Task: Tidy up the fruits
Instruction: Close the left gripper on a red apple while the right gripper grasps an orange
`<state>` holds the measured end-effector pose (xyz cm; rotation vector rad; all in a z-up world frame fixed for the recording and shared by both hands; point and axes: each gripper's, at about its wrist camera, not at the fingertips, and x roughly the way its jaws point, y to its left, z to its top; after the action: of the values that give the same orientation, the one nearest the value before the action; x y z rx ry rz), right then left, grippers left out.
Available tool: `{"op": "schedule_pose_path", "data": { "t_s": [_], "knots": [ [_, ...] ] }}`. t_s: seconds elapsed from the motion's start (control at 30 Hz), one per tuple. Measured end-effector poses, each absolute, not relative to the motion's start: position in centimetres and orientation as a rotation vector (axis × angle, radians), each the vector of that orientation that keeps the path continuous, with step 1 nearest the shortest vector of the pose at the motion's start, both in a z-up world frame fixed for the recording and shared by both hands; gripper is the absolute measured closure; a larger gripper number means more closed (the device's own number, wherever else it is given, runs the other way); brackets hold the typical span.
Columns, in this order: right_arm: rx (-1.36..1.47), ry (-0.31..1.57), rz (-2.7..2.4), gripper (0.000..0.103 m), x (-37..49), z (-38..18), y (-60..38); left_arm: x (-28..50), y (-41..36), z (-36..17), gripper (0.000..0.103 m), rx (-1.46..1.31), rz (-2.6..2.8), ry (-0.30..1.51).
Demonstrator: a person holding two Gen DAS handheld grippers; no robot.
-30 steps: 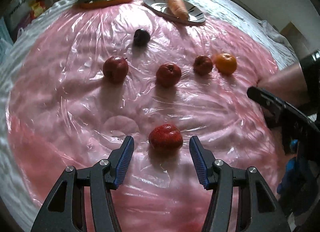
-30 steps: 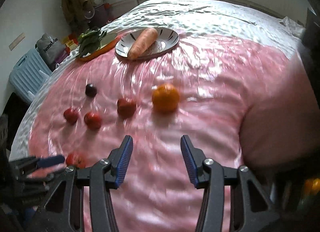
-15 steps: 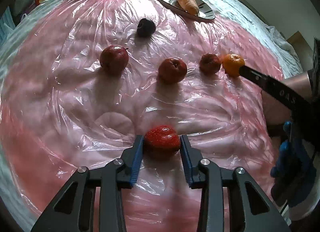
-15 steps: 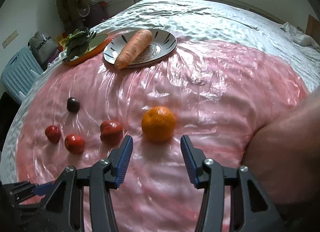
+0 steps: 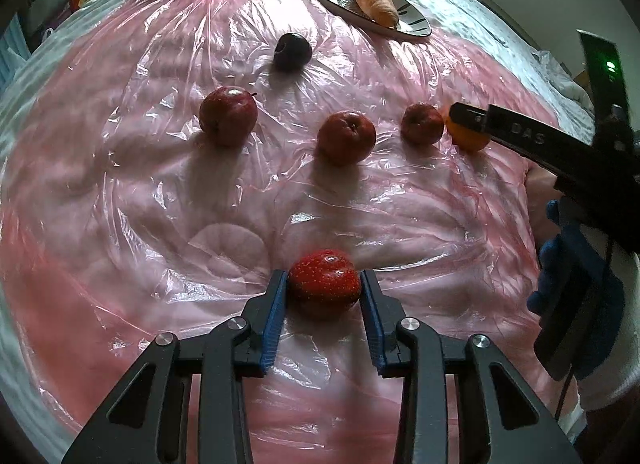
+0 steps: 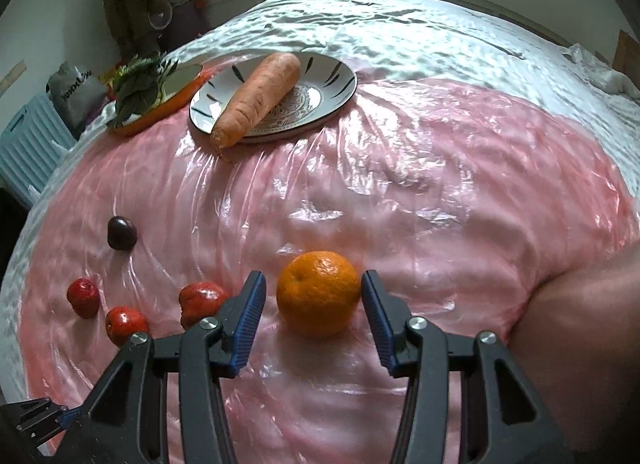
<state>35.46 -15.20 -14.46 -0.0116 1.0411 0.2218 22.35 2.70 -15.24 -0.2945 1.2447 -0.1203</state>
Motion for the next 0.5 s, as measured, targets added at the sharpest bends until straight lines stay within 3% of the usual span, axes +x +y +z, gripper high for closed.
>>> {"op": "schedule_pose_path", "data": {
  "t_s": [0.07, 0.17, 0.5],
  "knots": [
    [-0.024, 1.053, 0.219, 0.021, 35.8, -14.9, -15.0, 22.3, 2.8, -15.2, 0.071, -0.298, -0.122, 1.243],
    [-0.032, 1.070, 0.205, 0.030, 36.2, -15.6, -14.9, 22.2, 2.9, -15.2, 0.071, -0.302, -0.125, 1.241],
    [0.119, 1.100, 0.242, 0.034, 36.8, -16.3, -16.9, 21.8, 3.7, -14.8, 0.072, -0.357, -0.139, 1.237]
  ]
}}
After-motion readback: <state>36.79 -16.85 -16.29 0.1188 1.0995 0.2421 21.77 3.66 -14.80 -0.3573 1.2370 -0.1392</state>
